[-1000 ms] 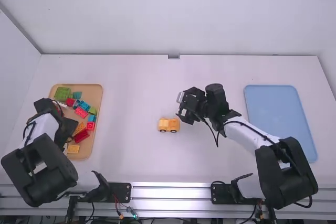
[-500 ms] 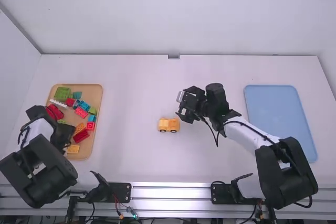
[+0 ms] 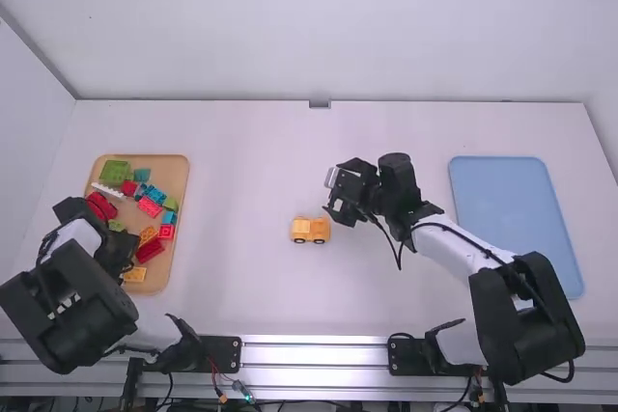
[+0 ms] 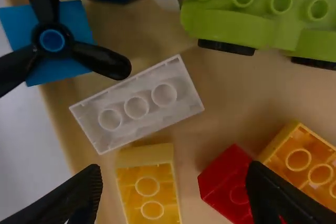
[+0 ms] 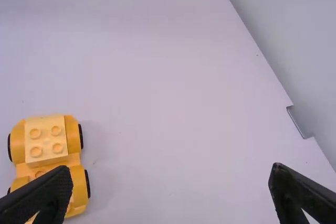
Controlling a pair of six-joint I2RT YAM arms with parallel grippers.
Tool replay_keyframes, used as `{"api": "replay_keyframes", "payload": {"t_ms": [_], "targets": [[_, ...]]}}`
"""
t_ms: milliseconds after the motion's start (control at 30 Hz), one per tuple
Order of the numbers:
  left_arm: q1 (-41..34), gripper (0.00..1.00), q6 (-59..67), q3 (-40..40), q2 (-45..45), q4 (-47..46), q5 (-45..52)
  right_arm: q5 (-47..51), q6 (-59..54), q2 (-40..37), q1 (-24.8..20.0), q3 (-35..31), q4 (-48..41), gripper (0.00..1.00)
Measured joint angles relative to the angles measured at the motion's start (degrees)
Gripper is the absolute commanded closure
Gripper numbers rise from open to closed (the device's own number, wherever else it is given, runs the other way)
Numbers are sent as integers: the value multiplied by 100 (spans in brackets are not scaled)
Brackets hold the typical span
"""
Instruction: Assemble lego blocks to make yellow taxi
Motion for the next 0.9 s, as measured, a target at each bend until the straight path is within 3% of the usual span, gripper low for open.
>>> {"api": "replay_keyframes", "payload": {"t_ms": [200, 533, 900], "targets": [[0, 40, -9, 4, 389, -107, -4, 2, 2, 0, 0, 0, -11, 1], [0, 45, 7, 68, 424, -208, -7, 2, 2, 0, 0, 0, -13, 2], [-4, 39, 330, 31, 424, 44, 208, 2, 2, 0, 0, 0, -13, 1]]}}
